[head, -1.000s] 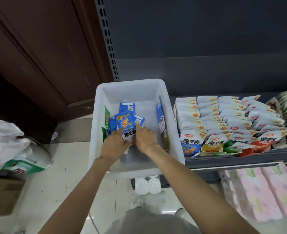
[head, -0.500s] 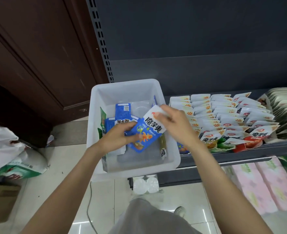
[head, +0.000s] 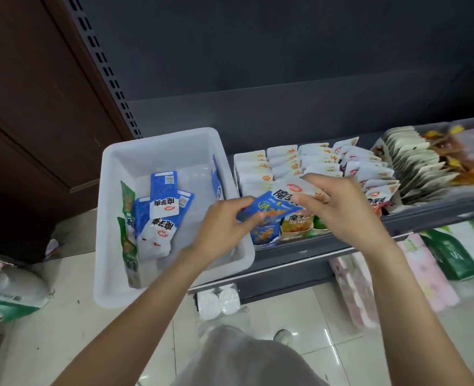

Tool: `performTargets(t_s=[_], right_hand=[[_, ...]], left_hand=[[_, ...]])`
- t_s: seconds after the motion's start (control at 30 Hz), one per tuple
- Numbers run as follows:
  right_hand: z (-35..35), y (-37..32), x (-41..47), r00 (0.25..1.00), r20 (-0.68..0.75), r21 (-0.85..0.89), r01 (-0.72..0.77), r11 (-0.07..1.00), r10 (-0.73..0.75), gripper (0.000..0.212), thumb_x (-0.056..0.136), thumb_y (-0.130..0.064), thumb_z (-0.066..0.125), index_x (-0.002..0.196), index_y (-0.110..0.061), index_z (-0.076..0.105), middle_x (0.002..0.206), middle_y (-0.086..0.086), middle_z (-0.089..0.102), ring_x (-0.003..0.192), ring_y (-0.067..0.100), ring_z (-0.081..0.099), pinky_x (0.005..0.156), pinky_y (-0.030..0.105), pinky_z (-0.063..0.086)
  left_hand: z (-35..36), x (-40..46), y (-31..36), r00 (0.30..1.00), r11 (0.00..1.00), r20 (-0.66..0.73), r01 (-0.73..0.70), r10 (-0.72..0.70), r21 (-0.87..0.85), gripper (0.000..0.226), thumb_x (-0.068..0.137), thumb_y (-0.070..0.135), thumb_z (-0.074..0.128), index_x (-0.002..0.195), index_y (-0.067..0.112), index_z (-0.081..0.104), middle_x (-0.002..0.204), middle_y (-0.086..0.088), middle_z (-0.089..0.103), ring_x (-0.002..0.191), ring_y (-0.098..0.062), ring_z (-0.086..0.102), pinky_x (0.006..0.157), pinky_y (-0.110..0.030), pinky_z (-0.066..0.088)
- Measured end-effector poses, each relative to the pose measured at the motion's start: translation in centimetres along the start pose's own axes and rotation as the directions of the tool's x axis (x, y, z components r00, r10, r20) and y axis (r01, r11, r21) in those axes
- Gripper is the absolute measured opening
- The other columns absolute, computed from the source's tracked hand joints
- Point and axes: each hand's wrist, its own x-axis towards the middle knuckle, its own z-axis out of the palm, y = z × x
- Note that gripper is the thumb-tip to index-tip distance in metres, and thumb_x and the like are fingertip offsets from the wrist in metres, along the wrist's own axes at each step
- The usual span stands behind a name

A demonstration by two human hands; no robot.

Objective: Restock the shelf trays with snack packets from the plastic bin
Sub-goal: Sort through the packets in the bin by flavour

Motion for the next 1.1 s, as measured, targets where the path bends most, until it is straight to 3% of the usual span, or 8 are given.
performTargets(t_s=[0.1,0.2,0.37,0.47,0.67,0.83,1.0,1.1], right_hand=[[0.1,1.0,-0.7,0.974,-0.030,-0.235,0.213,0.948,-0.227,0.011,0.090,-0.016,0.062,0.098,-0.018,0.069,0.080,-0.008,0.071,0.071,0.008,0.066,0.061,0.026,0.050],[1.1,2.5,-0.8,0.974,-0.039,-0.250,0.206,0.946,-0.222,0.012,0.091,-0.015,0.061,0.100,-0.017,0.069,0.081,-0.004,0.072,0.069,0.012,0.066,0.058,0.027,0.049],[4.2,4.0,-0.8,0.965,-0.009,-0.419,0.233,0.878,-0.260,0.018,0.080,-0.006,0.069,0.095,-0.017,0.068,0.069,0.002,0.068,0.056,0.025,0.064,0.045,0.034,0.050],[6.3,4.1,-0.7,0.962,0.022,-0.530,0.242,0.813,-0.272,0.032,0.062,0.002,0.078,0.087,-0.018,0.071,0.061,0.002,0.064,0.044,0.025,0.060,0.038,0.025,0.041],[8.7,3.6,0.0,0.974,0.086,-0.646,0.216,0.732,-0.211,0.039,0.042,0.002,0.085,0.073,-0.017,0.071,0.047,0.000,0.056,0.032,0.022,0.052,0.034,0.021,0.036],[8.8,3.4,0.3,0.984,0.079,-0.578,0.176,0.797,-0.161,0.024,0.069,-0.006,0.078,0.090,-0.015,0.071,0.064,0.005,0.067,0.049,0.028,0.063,0.043,0.027,0.044],[6.9,0.8,0.3,0.938,-0.223,-0.437,0.148,0.887,-0.267,0.012,0.086,-0.021,0.064,0.096,-0.015,0.069,0.081,0.002,0.071,0.061,0.020,0.065,0.046,0.026,0.049],[7.8,-1.9,1.5,0.914,-0.241,-0.318,0.244,0.916,-0.327,0.019,0.089,-0.022,0.054,0.099,-0.015,0.069,0.086,0.001,0.071,0.066,0.018,0.066,0.053,0.027,0.053]], left_hand=[[2.0,1.1,-0.3,0.983,0.929,0.003,-0.176,0.186,0.327,0.037,0.086,0.041,0.049,0.097,0.014,0.071,0.094,0.000,0.071,0.089,-0.023,0.060,0.080,-0.032,0.039],[3.0,1.2,-1.0,0.978,0.906,-0.024,-0.181,0.206,0.384,0.026,0.084,0.032,0.064,0.100,0.012,0.072,0.104,0.000,0.068,0.098,-0.025,0.055,0.082,-0.033,0.034],[3.4,1.2,-1.7,0.971,0.818,-0.066,-0.157,0.231,0.553,0.026,0.067,0.031,0.082,0.086,0.015,0.072,0.093,0.001,0.062,0.090,-0.022,0.051,0.076,-0.029,0.032],[3.5,1.0,-2.0,0.959,0.829,-0.146,-0.126,0.241,0.544,0.030,0.063,0.026,0.085,0.089,0.020,0.072,0.093,0.001,0.062,0.091,-0.017,0.044,0.075,-0.027,0.032],[3.9,1.2,-2.3,0.969,0.853,-0.159,-0.083,0.190,0.515,0.029,0.063,0.019,0.085,0.089,0.019,0.072,0.096,-0.002,0.062,0.091,-0.024,0.056,0.075,-0.031,0.043],[2.4,-0.3,-2.9,0.952,0.954,-0.283,-0.031,0.119,0.297,0.027,0.079,0.016,0.072,0.106,0.021,0.067,0.108,0.001,0.058,0.101,-0.014,0.051,0.085,-0.025,0.043],[-1.9,-4.0,-6.1,0.851,0.981,-0.525,0.113,-0.016,0.154,0.027,0.086,0.013,0.065,0.113,0.018,0.061,0.113,-0.001,0.060,0.099,0.003,0.045,0.081,-0.025,0.045],[-3.8,-5.4,-9.3,0.849,0.937,-0.495,0.305,-0.186,0.171,0.038,0.085,0.014,0.067,0.121,0.017,0.056,0.121,-0.004,0.059,0.111,-0.016,0.051,0.083,-0.036,0.050]])
